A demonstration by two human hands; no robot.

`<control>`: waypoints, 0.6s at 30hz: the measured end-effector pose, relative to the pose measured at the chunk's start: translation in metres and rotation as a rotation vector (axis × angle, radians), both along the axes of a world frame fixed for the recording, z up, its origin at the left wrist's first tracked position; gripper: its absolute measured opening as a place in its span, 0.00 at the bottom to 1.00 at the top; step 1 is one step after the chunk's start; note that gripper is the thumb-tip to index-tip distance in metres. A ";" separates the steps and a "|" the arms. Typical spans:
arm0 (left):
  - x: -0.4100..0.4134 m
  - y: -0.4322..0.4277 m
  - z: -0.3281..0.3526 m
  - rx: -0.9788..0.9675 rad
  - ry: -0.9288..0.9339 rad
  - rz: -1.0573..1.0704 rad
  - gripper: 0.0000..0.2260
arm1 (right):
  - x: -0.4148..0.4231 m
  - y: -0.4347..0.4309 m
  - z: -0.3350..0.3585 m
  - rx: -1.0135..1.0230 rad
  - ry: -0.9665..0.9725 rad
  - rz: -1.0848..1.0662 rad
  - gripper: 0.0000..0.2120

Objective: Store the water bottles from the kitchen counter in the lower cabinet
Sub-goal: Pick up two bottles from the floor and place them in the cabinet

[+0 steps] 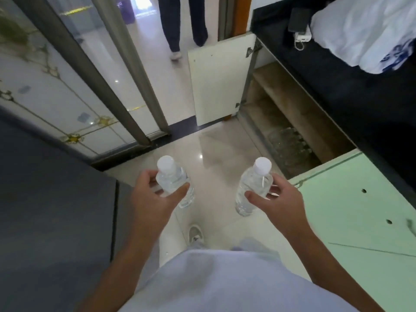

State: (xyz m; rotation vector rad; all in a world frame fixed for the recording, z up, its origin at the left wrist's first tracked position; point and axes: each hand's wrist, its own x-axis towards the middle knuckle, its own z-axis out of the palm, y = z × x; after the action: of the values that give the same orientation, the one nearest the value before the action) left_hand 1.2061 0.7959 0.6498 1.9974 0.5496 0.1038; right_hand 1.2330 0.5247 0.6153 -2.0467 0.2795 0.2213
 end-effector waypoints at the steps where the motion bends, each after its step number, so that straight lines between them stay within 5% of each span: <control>1: 0.023 0.001 0.000 0.013 -0.003 -0.061 0.24 | 0.007 -0.002 0.001 -0.001 0.005 -0.046 0.17; 9: 0.173 -0.028 0.000 -0.017 -0.017 -0.307 0.24 | 0.076 -0.023 -0.013 -0.007 0.038 -0.325 0.19; 18: 0.289 -0.014 -0.010 0.047 0.049 -0.230 0.24 | 0.256 -0.004 -0.014 0.011 0.039 -0.178 0.18</control>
State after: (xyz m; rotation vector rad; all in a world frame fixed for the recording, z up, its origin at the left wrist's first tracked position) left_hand 1.4955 0.7820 0.6402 2.0991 0.3475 -0.0748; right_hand 1.4887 0.5209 0.6009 -1.9953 0.4812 0.1520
